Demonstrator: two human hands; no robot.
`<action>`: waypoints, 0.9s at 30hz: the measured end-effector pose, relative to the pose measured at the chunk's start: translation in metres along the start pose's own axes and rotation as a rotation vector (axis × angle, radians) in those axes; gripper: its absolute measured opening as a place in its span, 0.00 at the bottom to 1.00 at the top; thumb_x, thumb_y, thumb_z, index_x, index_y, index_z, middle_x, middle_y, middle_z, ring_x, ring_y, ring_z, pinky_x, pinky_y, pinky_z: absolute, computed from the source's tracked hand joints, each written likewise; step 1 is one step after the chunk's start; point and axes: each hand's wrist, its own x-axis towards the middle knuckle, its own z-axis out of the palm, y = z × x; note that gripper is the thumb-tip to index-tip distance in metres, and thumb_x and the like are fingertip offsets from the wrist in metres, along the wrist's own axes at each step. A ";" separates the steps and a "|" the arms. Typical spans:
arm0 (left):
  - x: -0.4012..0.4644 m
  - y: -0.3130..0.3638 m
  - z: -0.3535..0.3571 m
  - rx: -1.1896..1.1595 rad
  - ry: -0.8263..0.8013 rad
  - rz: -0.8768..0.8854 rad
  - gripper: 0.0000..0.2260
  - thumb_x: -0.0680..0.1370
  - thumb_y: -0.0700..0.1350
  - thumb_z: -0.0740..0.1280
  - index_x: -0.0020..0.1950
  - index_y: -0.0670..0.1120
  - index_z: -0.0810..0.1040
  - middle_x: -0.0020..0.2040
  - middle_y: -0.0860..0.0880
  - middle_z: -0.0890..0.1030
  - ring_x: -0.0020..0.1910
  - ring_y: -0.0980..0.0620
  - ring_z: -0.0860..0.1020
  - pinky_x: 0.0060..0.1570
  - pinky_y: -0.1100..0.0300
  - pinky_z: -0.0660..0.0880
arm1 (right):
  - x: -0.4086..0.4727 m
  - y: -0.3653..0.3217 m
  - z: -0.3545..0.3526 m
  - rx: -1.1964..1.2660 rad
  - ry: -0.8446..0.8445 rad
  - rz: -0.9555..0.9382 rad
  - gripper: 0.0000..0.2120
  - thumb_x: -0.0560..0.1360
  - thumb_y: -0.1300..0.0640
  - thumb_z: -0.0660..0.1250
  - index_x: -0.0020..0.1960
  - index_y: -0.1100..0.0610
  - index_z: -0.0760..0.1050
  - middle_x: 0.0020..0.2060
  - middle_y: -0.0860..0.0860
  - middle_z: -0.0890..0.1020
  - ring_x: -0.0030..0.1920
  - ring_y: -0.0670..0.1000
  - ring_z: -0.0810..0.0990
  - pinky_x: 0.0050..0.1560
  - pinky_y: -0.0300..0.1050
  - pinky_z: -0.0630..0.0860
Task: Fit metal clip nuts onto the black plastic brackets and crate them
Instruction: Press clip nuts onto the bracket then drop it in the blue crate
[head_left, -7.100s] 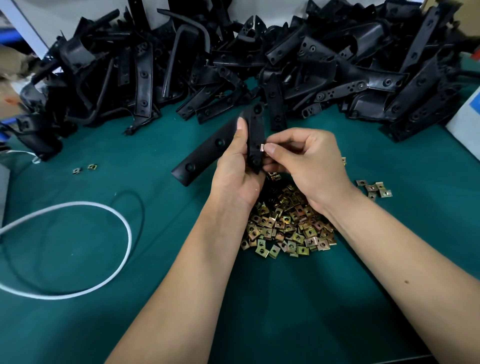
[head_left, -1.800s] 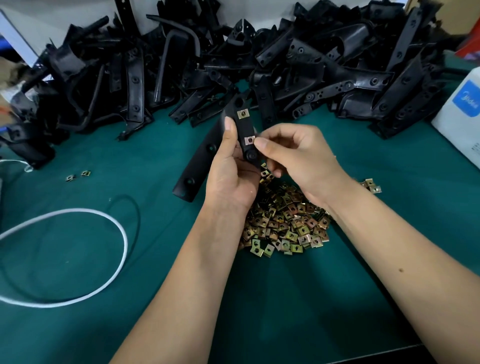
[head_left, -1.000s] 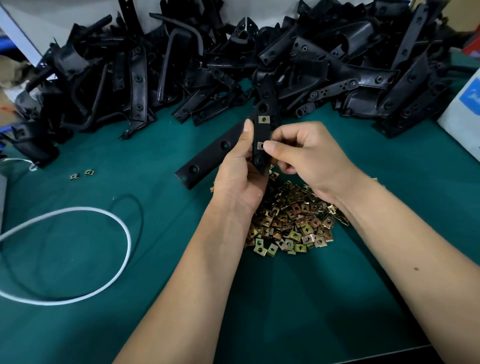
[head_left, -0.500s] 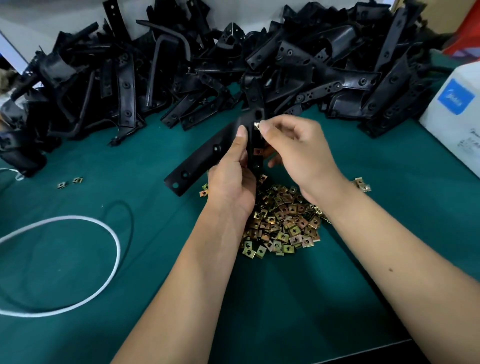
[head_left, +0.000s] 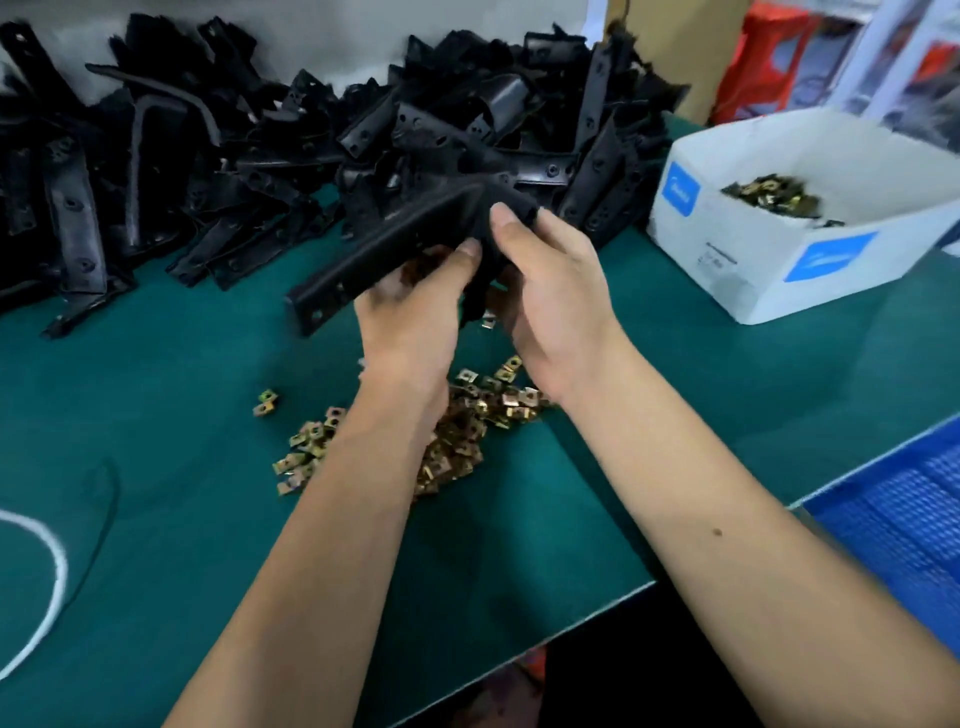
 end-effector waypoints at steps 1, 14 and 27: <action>-0.004 0.001 0.013 -0.023 -0.035 0.019 0.14 0.73 0.38 0.77 0.57 0.42 0.82 0.56 0.43 0.86 0.58 0.46 0.84 0.62 0.52 0.80 | -0.005 -0.013 -0.013 0.021 0.037 -0.010 0.10 0.85 0.63 0.62 0.60 0.65 0.80 0.55 0.61 0.85 0.55 0.57 0.85 0.62 0.55 0.81; -0.154 -0.084 0.192 0.449 -0.970 0.188 0.09 0.74 0.38 0.74 0.52 0.45 0.81 0.45 0.52 0.85 0.46 0.56 0.82 0.53 0.58 0.78 | -0.149 -0.092 -0.311 0.105 0.723 -0.184 0.14 0.85 0.59 0.57 0.63 0.65 0.76 0.50 0.59 0.85 0.43 0.54 0.86 0.42 0.42 0.81; -0.228 -0.170 0.206 1.205 -1.455 0.417 0.07 0.79 0.46 0.71 0.56 0.50 0.80 0.57 0.48 0.79 0.55 0.43 0.79 0.48 0.54 0.71 | -0.264 0.019 -0.453 -0.678 1.247 0.826 0.18 0.74 0.55 0.76 0.53 0.69 0.79 0.39 0.60 0.82 0.38 0.58 0.80 0.38 0.48 0.78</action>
